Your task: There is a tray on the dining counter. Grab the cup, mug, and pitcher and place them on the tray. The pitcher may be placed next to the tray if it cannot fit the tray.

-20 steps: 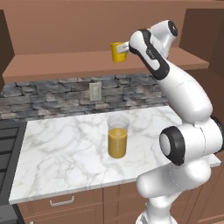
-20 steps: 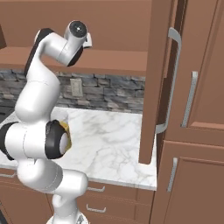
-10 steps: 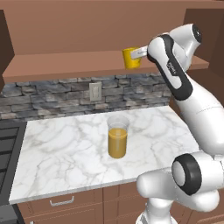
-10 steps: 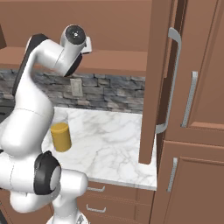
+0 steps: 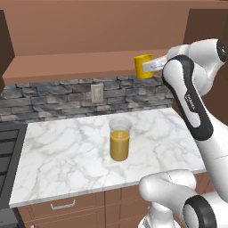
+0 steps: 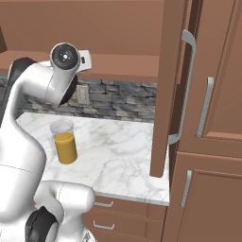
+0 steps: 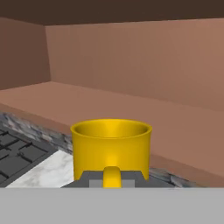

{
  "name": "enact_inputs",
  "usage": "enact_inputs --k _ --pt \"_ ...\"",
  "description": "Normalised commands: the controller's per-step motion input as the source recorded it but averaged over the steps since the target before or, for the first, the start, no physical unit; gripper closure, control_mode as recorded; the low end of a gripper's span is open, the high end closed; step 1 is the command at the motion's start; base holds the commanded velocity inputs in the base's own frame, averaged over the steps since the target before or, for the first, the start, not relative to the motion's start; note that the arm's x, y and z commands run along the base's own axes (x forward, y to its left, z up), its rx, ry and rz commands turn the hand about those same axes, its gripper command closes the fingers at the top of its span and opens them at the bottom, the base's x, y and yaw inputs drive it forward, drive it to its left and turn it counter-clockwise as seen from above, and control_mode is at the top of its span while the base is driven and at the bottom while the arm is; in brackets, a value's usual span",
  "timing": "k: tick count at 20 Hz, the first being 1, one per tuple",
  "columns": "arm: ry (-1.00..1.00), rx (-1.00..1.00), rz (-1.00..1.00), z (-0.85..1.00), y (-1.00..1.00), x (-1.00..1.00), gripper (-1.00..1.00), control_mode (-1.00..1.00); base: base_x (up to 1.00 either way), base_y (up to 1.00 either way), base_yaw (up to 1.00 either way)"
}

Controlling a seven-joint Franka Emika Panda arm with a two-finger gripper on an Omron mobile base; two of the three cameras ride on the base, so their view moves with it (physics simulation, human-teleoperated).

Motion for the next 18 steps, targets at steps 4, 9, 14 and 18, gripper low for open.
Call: enact_inputs --k 4,9,14,18 --pt "0.0 0.0 -0.08 0.0 0.0 -0.63 1.0 -1.0 0.0 0.0 0.0" --pt "0.0 0.02 -0.1 0.0 -0.05 -0.46 1.0 -1.0 0.0 0.0 0.0" --pt "0.0 0.01 -0.1 0.03 -0.1 -0.31 1.0 -1.0 0.0 0.0 0.0" --pt "0.0 0.02 -0.12 0.03 -0.17 -0.17 1.0 -1.0 0.0 0.0 0.0"
